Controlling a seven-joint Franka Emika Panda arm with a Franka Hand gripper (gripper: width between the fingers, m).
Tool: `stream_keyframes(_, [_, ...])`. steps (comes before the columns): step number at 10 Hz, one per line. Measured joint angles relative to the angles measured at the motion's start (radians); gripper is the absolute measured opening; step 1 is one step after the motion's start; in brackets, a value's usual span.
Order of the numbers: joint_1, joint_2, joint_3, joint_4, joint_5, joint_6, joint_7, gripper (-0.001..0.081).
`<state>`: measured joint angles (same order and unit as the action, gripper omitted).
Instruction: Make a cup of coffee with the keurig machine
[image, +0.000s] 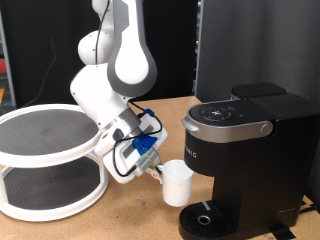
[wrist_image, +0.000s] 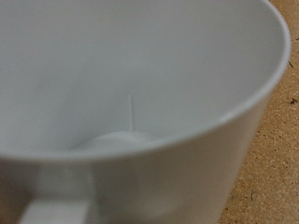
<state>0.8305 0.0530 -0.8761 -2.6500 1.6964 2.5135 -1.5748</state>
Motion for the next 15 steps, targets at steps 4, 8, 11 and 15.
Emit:
stream_keyframes(4, [0.002,0.058,0.059,0.032,0.09,0.0,-0.018,0.0075])
stream_keyframes(8, [0.002,0.082,0.098,0.056,0.147,-0.01,-0.027,0.0075])
stream_keyframes(11, [0.002,0.085,0.116,0.069,0.182,-0.01,-0.038,0.0075])
stream_keyframes(15, [0.002,0.135,0.134,0.098,0.214,-0.01,-0.041,0.0075])
